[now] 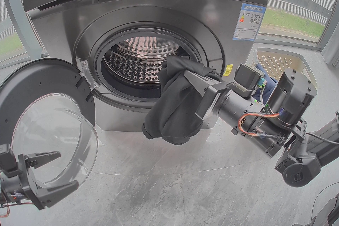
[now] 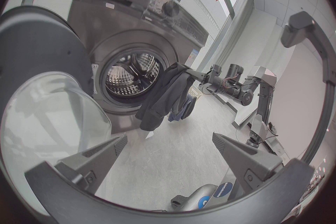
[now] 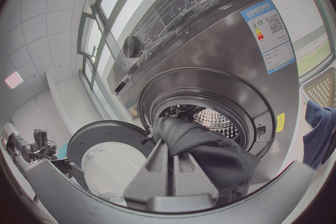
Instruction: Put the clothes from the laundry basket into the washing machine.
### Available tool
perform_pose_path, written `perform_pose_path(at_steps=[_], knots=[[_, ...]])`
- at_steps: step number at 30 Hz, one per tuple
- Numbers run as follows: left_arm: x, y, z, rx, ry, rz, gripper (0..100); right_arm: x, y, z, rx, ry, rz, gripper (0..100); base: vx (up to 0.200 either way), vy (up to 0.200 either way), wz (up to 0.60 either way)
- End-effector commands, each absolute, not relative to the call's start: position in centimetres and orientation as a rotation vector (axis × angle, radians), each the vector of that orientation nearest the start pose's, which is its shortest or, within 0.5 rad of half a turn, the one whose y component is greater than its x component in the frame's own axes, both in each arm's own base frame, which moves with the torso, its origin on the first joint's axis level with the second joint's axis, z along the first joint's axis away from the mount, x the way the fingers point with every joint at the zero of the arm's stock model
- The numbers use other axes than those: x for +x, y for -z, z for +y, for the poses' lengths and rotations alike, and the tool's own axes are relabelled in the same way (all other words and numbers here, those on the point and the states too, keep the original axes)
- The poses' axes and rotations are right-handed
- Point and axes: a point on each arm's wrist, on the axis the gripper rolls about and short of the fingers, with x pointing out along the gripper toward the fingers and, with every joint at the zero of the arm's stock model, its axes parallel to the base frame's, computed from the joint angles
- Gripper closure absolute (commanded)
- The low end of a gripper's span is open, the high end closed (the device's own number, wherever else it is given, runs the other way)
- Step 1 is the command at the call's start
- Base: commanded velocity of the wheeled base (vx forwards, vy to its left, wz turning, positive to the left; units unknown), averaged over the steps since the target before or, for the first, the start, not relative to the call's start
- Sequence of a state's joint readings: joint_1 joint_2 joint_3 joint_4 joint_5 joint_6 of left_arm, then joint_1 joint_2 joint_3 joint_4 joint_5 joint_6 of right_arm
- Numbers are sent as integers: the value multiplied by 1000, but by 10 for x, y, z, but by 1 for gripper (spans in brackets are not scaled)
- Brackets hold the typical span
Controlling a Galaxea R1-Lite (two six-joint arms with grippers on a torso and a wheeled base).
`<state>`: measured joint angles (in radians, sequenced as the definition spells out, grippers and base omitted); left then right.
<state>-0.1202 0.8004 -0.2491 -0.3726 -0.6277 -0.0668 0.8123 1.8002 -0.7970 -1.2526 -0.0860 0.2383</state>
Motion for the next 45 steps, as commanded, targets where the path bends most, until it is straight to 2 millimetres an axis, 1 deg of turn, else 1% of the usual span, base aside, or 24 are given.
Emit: perform_pose_path(at_steps=[1, 3, 6, 7, 8, 9, 10, 11, 12, 15, 16, 20, 21, 24, 29, 35, 38, 40, 45], knots=[[137, -159, -51, -110, 820, 365, 0, 227, -209, 238, 339, -749, -141, 100, 0, 0, 0], [143, -159, -59, -98, 830, 374, 0, 226, -210, 239, 340, -752, -143, 100, 0, 0, 0], [163, -159, -73, -84, 818, 410, 0, 225, -211, 239, 341, -754, -145, 100, 0, 0, 0], [170, -157, -76, -84, 813, 425, 0, 225, -211, 239, 341, -755, -144, 100, 0, 0, 0], [170, -157, -76, -84, 813, 427, 0, 225, -211, 239, 341, -755, -144, 100, 0, 0, 0], [179, -155, -81, -83, 819, 443, 0, 225, -211, 239, 342, -757, -146, 100, 0, 0, 0], [184, -155, -84, -82, 822, 450, 0, 225, -211, 239, 342, -757, -146, 100, 0, 0, 0], [185, -155, -85, -81, 823, 451, 0, 225, -211, 239, 342, -757, -146, 100, 0, 0, 0], [193, -154, -89, -80, 826, 455, 0, 224, -212, 239, 343, -759, -147, 100, 0, 0, 0], [202, -155, -93, -80, 825, 451, 0, 223, -212, 239, 344, -759, -148, 100, 0, 0, 0], [209, -155, -96, -81, 821, 455, 0, 223, -212, 239, 344, -760, -148, 100, 0, 0, 0], [225, -150, -106, -68, 810, 447, 0, 219, -214, 240, 346, -771, -149, 100, 0, 0, 0], [225, -150, -106, -68, 810, 447, 0, 219, -214, 240, 346, -771, -149, 100, 0, 0, 0], [235, -145, -119, -59, 839, 436, 0, 218, -214, 240, 347, -773, -150, 100, 0, 0, 0], [250, -140, -130, -55, 852, 440, 0, 218, -214, 240, 347, -773, -150, 100, 0, 0, 0], [270, -124, -141, -37, 863, 425, 0, 216, -215, 240, 349, -776, -152, 100, 0, 0, 0], [275, -123, -146, -30, 870, 400, 0, 215, -217, 240, 352, -779, -156, 100, 0, 0, 0], [283, -122, -150, -29, 874, 371, 0, 214, -217, 239, 352, -779, -156, 100, 0, 0, 0], [287, -123, -155, -27, 883, 349, 0, 214, -217, 240, 352, -781, -156, 100, 0, 0, 0]])
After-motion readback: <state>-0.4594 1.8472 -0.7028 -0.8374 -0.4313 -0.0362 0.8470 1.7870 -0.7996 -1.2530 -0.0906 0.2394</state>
